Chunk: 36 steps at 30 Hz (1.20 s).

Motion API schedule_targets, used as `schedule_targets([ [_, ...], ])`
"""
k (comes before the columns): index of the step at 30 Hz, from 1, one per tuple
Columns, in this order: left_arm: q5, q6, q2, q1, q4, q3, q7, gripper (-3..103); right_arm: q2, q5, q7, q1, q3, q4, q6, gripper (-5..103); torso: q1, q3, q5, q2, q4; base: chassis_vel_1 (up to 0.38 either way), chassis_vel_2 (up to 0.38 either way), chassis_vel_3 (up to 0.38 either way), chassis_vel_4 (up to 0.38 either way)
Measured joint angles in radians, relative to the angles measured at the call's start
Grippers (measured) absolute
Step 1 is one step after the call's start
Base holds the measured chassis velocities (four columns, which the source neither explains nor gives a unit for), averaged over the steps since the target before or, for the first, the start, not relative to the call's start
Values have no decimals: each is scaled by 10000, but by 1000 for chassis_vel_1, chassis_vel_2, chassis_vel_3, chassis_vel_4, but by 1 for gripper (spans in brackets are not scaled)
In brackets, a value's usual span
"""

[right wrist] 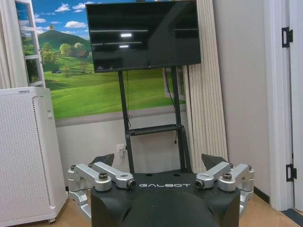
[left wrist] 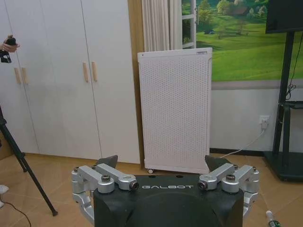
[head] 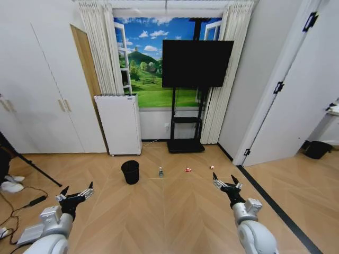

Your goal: Pick up the trash bin and place the garbage on the floor into it.

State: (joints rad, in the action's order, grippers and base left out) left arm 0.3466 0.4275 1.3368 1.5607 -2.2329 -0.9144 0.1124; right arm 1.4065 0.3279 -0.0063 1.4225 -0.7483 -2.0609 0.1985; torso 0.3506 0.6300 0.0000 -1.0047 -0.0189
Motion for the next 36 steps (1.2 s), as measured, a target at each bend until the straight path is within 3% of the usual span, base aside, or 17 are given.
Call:
schedule_targets([
  [8,287,-7,-9,61,-112,42,-309,100,33,121,1,75,52,-28,-5,100,0,0,0,0,0,0,0,0,0],
  [13,650,-336,2,71,-115,107,-493,100,88,457,15,-11,94,7,-68,100,0,0,0,0,0,0,0,0,0],
  [16,911,-1034,29,25,-54,213,-510,100,124,513,-4,-64,134,158,-384,100,1,0,0,0,0,0,0,0,0],
  [17,911,-1034,29,25,-54,213,-510,100,124,513,-4,-64,134,158,-384,100,1,0,0,0,0,0,0,0,0],
  [19,393,-1847,-21,-72,125,250,-787,100,122,473,-117,-29,135,267,-513,100,0,0,0,0,-1,0,0,0,0],
  [22,184,-2166,-91,-133,184,251,-1126,100,115,364,-288,-1,115,359,-669,100,1,0,0,0,-1,0,0,0,0],
  [24,254,-2178,-105,-136,184,255,-1238,100,113,337,-388,7,102,389,-745,100,1,0,1,0,-1,0,0,0,0],
  [26,945,-2006,-150,-130,176,309,-1574,100,84,316,-927,43,47,429,-995,100,2,0,0,0,-1,0,0,0,0],
  [28,1118,-1854,-180,-135,219,318,-1708,100,53,317,-1297,65,30,430,-1090,100,2,0,0,0,-1,0,0,0,0],
  [36,1208,-1472,-403,-163,291,275,-2012,100,41,92,-1706,77,117,426,-1049,100,2,0,0,0,0,0,0,0,0],
])
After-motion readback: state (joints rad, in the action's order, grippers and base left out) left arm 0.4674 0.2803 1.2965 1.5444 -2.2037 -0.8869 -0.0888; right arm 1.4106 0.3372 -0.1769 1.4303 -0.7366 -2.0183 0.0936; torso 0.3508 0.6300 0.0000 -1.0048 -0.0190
